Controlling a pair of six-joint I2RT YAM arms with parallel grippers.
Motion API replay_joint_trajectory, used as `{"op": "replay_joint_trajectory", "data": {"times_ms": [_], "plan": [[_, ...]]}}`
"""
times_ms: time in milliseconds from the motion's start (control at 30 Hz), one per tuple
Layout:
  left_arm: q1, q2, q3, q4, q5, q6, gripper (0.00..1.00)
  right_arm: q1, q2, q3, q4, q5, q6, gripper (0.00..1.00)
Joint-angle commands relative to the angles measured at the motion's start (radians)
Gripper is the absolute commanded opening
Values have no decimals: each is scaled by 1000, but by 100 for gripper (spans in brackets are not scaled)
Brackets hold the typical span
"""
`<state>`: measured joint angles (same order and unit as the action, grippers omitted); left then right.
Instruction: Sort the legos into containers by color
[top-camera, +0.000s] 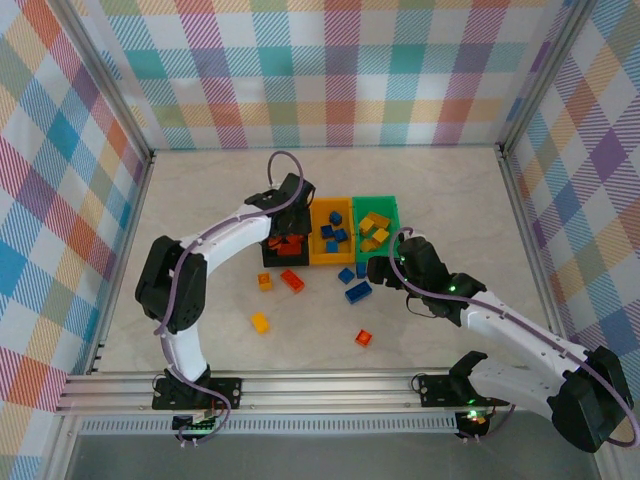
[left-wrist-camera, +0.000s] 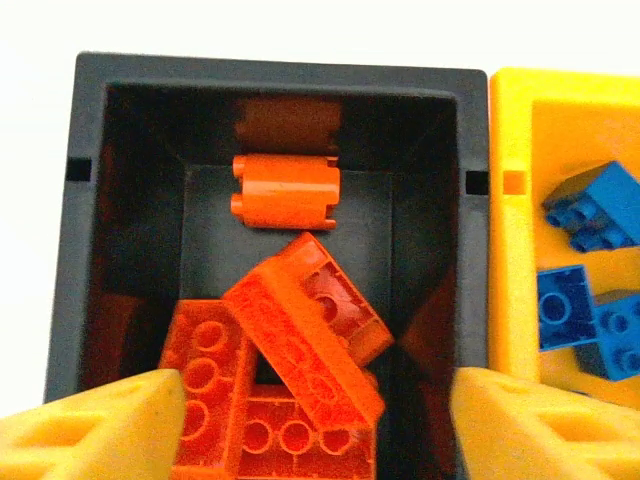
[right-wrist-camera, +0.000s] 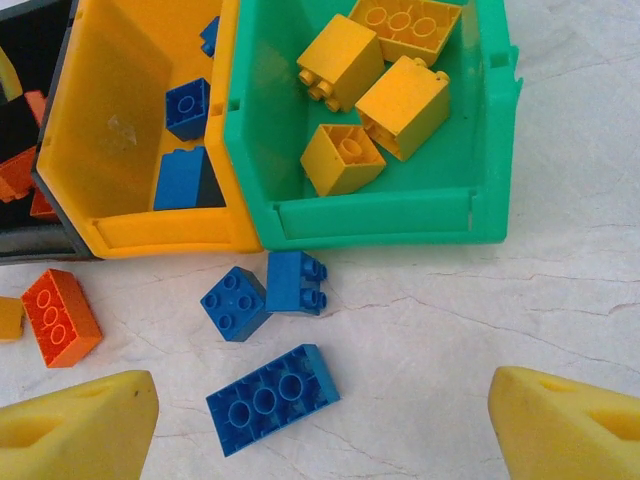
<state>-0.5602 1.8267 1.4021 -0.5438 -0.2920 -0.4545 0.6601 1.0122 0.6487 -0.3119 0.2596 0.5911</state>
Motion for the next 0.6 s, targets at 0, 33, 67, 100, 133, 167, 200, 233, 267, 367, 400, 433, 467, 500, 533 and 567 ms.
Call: {"op": "replay_joint_trajectory", "data": {"times_ms": [0,33,67,100,133,167,200,233,267,367,400,433,467,500,533,567], "plan": [[6,-113,-37,-2,46,-19,78,-7,-17,11,-3,-11,-2,86],[5,-146,-56,-4,63,-26,79,-7,-14,15,-2,-13,-2,86],[3,-176,-81,-5,78,-34,80,-7,-12,16,-3,-14,-2,86],[-1,-218,-116,-4,92,-45,81,-6,-12,16,-1,-16,-2,86],[-5,-263,-162,-4,106,-57,83,-6,-12,17,0,-17,-2,86],[-8,-304,-207,0,116,-69,85,-7,-10,16,1,-19,-1,86],[-9,-351,-259,-1,130,-87,87,-8,-13,13,3,-21,0,86],[-10,-393,-316,-11,146,-104,88,-7,-14,12,5,-23,1,86],[-10,-432,-357,-24,158,-116,89,-7,-14,11,7,-24,2,86],[-10,-551,-507,-71,190,-161,91,-7,-11,6,13,-28,2,86],[-10,-587,-558,-89,195,-174,91,-7,-8,5,15,-28,2,86],[-10,-620,-607,-99,205,-186,92,-6,-6,6,18,-29,3,86],[-10,-644,-649,-105,216,-198,93,-7,-5,4,20,-31,3,86],[-10,-665,-679,-112,224,-209,93,-6,-2,4,24,-33,4,86],[-10,-680,-708,-112,237,-218,93,-7,-1,4,26,-34,5,86],[-10,-686,-732,-109,250,-227,93,-7,0,5,28,-34,6,86]]}}
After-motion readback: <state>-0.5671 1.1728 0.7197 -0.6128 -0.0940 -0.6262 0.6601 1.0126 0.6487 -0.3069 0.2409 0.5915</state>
